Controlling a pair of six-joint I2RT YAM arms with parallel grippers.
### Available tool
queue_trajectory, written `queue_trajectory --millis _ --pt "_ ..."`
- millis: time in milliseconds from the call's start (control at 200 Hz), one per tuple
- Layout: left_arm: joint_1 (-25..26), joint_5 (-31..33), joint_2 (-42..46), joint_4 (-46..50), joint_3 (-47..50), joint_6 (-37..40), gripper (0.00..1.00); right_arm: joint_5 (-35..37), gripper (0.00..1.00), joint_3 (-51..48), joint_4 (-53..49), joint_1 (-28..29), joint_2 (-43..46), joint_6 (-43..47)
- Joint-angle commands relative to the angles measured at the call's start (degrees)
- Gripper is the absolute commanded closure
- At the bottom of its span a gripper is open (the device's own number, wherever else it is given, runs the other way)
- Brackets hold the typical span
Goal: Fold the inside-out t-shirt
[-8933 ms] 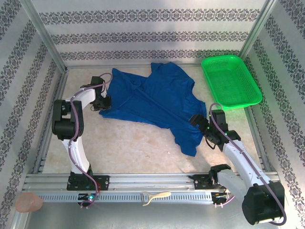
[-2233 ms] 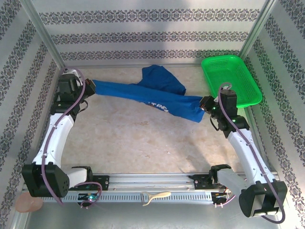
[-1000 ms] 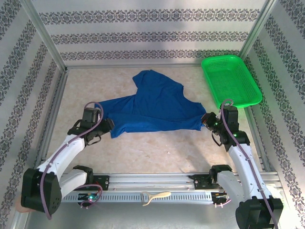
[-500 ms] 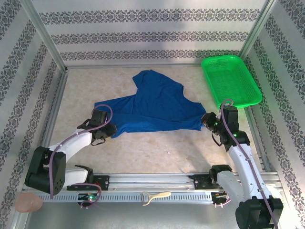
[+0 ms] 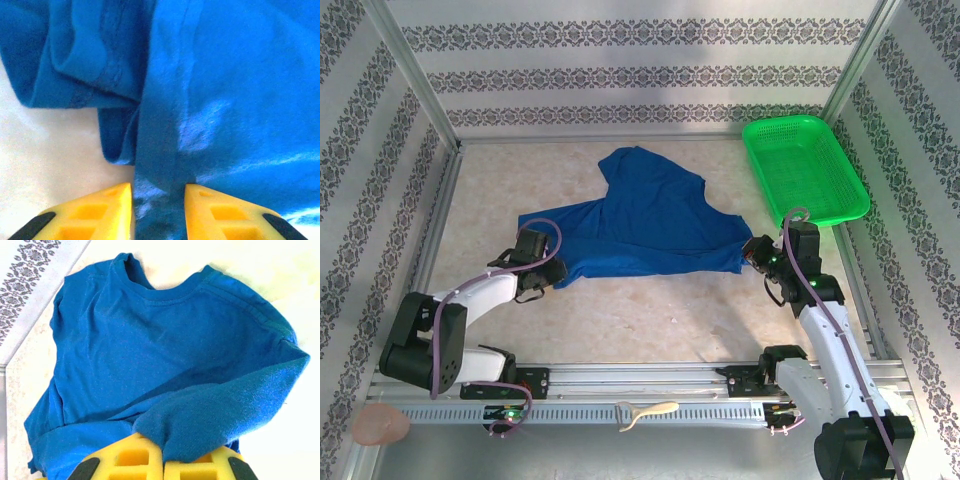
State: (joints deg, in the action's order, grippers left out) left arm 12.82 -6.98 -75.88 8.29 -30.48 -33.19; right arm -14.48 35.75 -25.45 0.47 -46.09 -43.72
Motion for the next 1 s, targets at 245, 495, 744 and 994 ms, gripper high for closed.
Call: queue_trajectory --millis 245,495,744,994 --pt "0.93 -0.85 7.50 -2.22 2.14 -0.91 0.90 0.24 1.00 0.46 -0.04 -0.12 0.91 -0.35" --pt "0.98 2.32 8.07 1.05 2.13 -1.98 0.69 0.37 1.00 0.55 -0.19 -0.15 1.25 -0.42" --pt "0.91 4.20 3.80 -1.36 3.24 -1.75 0.55 0.33 1.00 0.64 -0.18 -0.17 1.09 -0.45" --pt "0.80 1.53 -2.35 -7.87 3.61 -1.85 0.59 0.42 1.00 1.08 -0.51 -0.14 1.35 -0.31"
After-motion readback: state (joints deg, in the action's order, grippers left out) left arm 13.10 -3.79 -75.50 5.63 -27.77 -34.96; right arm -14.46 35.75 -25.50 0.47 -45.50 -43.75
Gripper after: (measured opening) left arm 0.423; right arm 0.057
